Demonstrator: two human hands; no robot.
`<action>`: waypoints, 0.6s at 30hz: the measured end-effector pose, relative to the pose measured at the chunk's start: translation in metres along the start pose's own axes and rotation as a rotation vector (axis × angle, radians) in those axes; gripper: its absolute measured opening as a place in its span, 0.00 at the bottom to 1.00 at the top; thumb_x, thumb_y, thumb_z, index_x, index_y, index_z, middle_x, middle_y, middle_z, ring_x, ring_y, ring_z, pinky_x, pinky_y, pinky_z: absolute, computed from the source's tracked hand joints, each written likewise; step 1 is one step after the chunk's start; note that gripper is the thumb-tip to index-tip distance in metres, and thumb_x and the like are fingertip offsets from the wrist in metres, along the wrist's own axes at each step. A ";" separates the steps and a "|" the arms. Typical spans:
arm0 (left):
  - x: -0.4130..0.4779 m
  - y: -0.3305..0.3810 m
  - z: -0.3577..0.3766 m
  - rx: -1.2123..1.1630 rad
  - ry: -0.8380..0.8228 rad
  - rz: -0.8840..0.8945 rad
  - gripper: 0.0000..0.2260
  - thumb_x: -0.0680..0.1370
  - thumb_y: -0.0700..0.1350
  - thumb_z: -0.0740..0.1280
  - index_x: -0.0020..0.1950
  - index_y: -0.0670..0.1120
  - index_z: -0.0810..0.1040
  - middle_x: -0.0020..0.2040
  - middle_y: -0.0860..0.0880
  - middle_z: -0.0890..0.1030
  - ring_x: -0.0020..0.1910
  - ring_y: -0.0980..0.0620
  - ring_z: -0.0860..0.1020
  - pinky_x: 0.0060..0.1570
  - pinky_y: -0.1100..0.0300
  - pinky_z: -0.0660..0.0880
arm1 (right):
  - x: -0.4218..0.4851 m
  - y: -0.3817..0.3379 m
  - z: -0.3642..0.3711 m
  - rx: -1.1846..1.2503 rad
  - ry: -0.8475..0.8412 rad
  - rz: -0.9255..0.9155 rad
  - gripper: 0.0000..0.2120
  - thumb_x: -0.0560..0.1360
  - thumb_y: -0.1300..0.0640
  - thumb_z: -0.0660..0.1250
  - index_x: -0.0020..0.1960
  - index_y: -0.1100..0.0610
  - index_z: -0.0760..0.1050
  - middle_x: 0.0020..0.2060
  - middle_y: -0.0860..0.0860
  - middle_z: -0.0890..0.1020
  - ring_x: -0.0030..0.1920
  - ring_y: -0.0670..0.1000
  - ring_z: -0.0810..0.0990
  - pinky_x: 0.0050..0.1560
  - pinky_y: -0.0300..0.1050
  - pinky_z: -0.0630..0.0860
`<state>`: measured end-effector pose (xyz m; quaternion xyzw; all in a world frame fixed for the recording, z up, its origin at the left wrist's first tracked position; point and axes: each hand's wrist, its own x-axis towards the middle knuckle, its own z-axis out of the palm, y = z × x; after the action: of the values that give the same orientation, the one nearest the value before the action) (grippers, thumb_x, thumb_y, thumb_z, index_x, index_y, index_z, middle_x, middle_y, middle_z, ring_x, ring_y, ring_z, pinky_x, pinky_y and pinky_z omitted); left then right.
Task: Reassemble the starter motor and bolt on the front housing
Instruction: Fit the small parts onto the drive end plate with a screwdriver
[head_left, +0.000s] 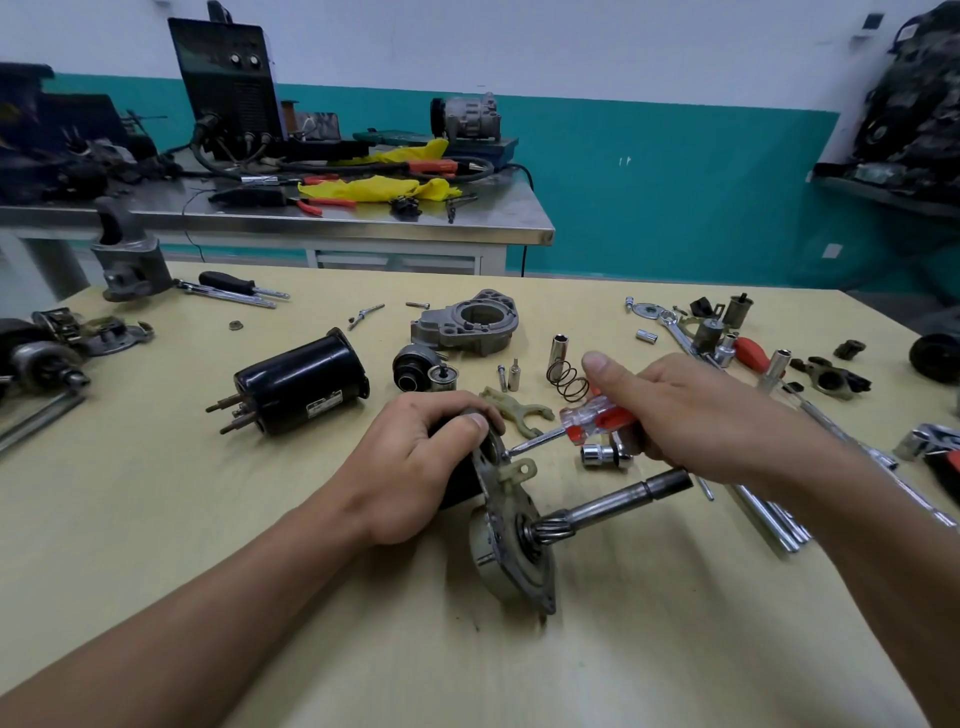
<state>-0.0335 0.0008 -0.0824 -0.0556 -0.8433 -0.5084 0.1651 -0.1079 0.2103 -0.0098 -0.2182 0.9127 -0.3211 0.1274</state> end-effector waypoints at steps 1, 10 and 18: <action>0.000 0.000 0.000 0.001 0.002 -0.001 0.13 0.75 0.47 0.59 0.44 0.46 0.83 0.42 0.49 0.83 0.43 0.54 0.79 0.43 0.64 0.72 | 0.000 0.000 0.001 0.035 -0.003 0.022 0.33 0.74 0.29 0.52 0.31 0.56 0.77 0.20 0.44 0.71 0.23 0.43 0.68 0.34 0.44 0.63; -0.001 0.005 0.001 0.040 0.024 0.022 0.13 0.74 0.47 0.59 0.44 0.45 0.83 0.44 0.52 0.83 0.45 0.57 0.78 0.43 0.70 0.71 | -0.002 0.001 -0.003 0.094 -0.094 0.025 0.21 0.77 0.40 0.63 0.43 0.57 0.78 0.26 0.48 0.71 0.28 0.47 0.67 0.34 0.46 0.64; -0.002 0.006 0.001 0.052 0.030 0.017 0.13 0.75 0.47 0.60 0.44 0.45 0.83 0.44 0.48 0.83 0.47 0.54 0.79 0.45 0.67 0.72 | -0.003 0.000 -0.007 0.191 -0.160 0.087 0.13 0.77 0.46 0.66 0.52 0.55 0.77 0.31 0.50 0.74 0.29 0.46 0.68 0.31 0.43 0.64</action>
<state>-0.0306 0.0043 -0.0782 -0.0507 -0.8532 -0.4857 0.1834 -0.1081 0.2148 -0.0041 -0.1904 0.8734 -0.3824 0.2338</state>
